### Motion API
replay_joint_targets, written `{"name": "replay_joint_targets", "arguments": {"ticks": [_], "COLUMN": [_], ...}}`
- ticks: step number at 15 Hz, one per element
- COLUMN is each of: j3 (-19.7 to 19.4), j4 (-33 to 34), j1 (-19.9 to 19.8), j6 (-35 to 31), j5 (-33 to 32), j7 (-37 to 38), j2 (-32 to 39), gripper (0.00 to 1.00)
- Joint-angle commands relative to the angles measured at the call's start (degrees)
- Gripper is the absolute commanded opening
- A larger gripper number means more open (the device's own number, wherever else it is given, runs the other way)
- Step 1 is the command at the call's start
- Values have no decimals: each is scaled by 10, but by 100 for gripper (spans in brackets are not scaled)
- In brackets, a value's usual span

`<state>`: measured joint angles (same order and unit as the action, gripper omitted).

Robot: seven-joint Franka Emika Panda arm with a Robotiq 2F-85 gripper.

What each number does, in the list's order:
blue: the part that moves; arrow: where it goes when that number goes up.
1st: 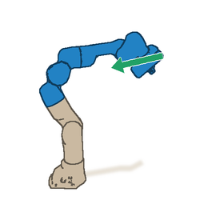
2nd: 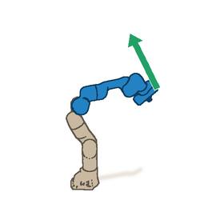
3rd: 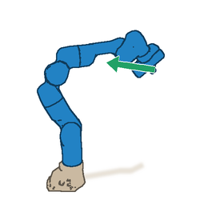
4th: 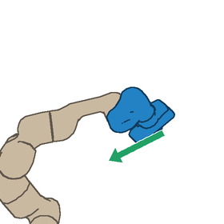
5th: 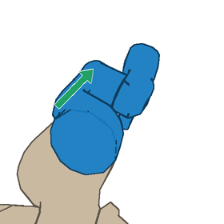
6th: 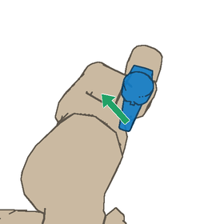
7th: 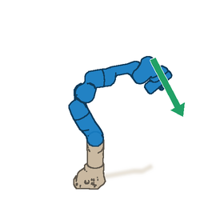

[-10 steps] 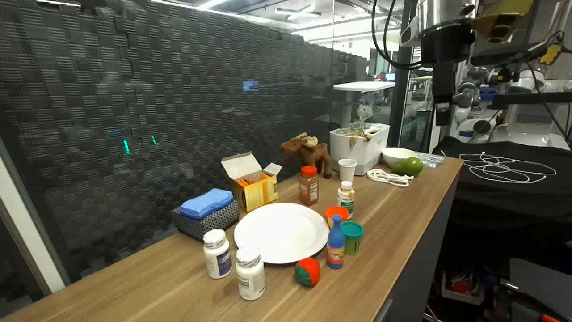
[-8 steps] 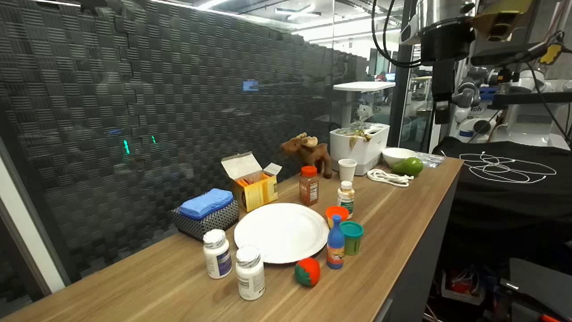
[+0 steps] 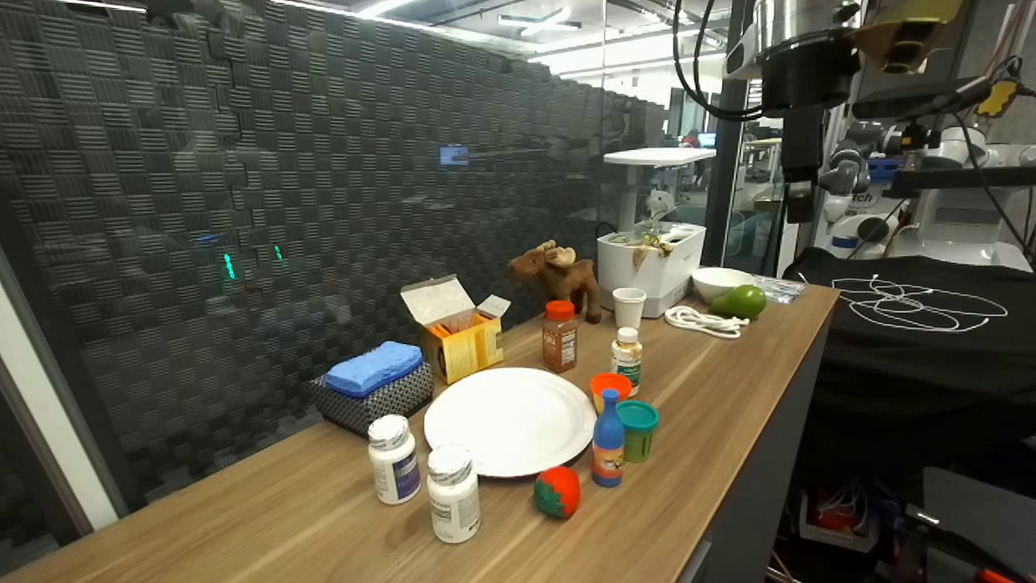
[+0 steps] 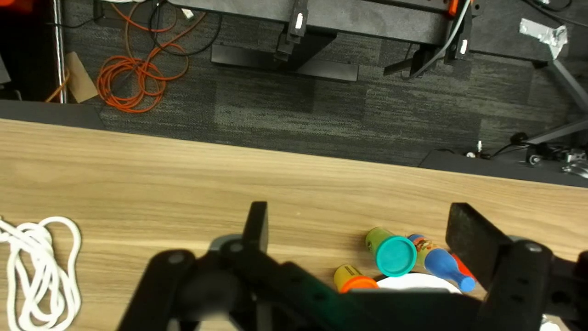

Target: Gather all the objects surrounding the white plate and arrange them on the plate

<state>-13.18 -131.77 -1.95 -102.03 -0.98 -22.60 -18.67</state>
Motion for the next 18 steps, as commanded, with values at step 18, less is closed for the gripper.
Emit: {"name": "replay_joint_targets", "arguments": {"ticks": [18], "j3": [88], "j4": [308], "j1": [-27], "j6": [-123], "j5": [94], "j7": [91], "j2": [381], "gripper": [100]}}
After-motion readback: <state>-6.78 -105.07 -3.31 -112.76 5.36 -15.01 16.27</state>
